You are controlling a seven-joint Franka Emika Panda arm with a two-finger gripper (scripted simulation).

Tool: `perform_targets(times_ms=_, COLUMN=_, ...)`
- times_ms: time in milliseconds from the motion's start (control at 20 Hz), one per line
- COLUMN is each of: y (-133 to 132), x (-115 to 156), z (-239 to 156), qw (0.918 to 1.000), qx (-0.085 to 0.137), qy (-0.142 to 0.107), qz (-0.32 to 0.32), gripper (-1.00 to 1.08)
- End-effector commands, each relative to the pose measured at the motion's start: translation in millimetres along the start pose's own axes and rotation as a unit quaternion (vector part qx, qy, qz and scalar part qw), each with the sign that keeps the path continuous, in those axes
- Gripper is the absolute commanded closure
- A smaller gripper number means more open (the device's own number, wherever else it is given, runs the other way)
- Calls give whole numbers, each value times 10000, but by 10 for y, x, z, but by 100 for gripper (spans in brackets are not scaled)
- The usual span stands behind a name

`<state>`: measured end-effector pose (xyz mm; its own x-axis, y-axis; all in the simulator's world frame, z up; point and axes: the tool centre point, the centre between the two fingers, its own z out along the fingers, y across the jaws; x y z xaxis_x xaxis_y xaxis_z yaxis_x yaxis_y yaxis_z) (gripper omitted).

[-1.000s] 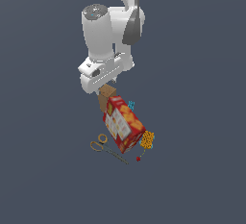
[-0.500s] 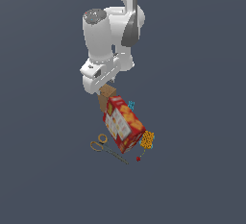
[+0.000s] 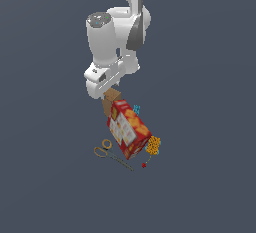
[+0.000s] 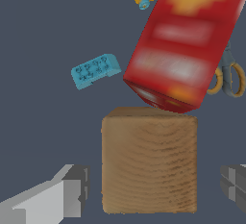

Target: Pick up a designated object from a clutter of objects.

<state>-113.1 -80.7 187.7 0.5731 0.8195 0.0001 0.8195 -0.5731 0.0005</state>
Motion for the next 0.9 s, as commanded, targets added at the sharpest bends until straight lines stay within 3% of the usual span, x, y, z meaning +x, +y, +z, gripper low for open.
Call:
perform_targets(times_ms=0, y=-4, x=-3, z=67, qw=10000, qx=2, qy=-2, qz=-2, gripper=-92)
perform_targets(times_ms=650, y=-9, x=-9, z=448, qw=10000, qx=0, qy=-4, qz=-16, gripper=-92)
perform_targets(times_ms=700, y=-9, x=-9, z=448, qw=10000, qx=0, qy=-4, qz=-16, gripper=108)
perform_targets(times_ms=850, y=-9, x=-9, z=448, qw=10000, qx=0, qy=-4, qz=-16, gripper=108)
